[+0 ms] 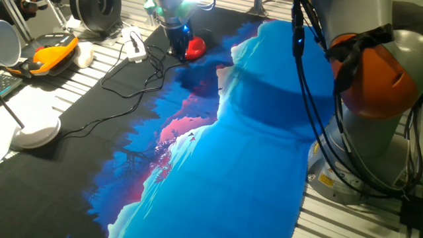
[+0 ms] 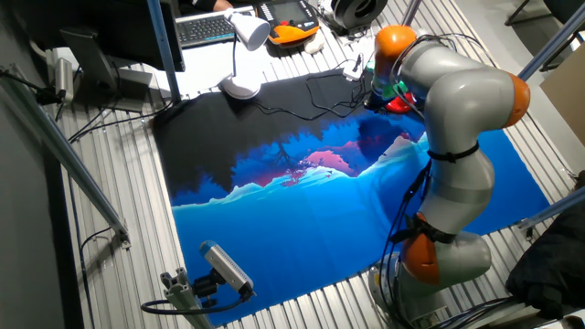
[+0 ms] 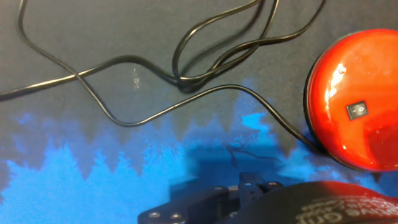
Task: Turn on the desk lamp by pressing the button
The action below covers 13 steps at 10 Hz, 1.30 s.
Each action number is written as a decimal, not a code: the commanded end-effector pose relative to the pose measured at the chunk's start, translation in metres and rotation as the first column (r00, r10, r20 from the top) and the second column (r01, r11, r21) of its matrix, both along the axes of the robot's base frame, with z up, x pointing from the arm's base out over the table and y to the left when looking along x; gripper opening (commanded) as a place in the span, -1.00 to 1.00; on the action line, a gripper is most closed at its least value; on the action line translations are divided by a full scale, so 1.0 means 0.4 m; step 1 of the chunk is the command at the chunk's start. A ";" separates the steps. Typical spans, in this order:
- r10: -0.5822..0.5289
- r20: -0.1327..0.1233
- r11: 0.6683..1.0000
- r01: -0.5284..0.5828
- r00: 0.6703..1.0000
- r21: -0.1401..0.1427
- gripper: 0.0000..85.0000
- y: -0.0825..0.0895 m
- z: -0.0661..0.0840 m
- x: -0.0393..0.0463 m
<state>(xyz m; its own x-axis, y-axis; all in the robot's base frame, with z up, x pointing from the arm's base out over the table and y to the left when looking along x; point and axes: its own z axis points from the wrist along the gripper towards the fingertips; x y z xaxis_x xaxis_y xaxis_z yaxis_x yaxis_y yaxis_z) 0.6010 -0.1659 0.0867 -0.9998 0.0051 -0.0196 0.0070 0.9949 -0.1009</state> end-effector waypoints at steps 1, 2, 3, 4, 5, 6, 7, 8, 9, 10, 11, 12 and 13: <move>-0.016 -0.003 1.000 0.016 1.000 0.001 -1.00 -0.001 0.000 0.000; -0.040 -0.012 0.999 0.040 0.999 0.006 -1.00 -0.001 0.000 0.000; -0.080 -0.033 0.997 0.080 0.996 0.017 -1.00 0.022 0.010 -0.002; -0.120 -0.050 0.993 0.120 0.992 0.002 -1.00 0.072 0.031 -0.006; -0.162 -0.068 0.987 0.162 0.984 -0.012 -1.00 0.120 0.052 -0.014; -0.204 -0.082 0.979 0.205 0.976 0.005 -1.00 0.155 0.071 -0.024; -0.239 -0.093 0.970 0.242 0.967 0.030 -1.00 0.184 0.083 -0.034; -0.258 -0.094 0.964 0.263 0.962 0.045 -1.00 0.202 0.086 -0.046; -0.277 -0.079 0.958 0.282 0.958 0.054 -1.00 0.212 0.084 -0.058; -0.296 -0.070 0.950 0.301 0.953 0.082 -1.00 0.218 0.078 -0.068; -0.309 -0.063 0.945 0.314 0.949 0.096 -1.00 0.223 0.072 -0.074; -0.322 -0.063 0.941 0.327 0.945 0.091 -1.00 0.225 0.067 -0.073; -0.335 -0.066 0.937 0.340 0.940 0.076 -1.00 0.224 0.068 -0.072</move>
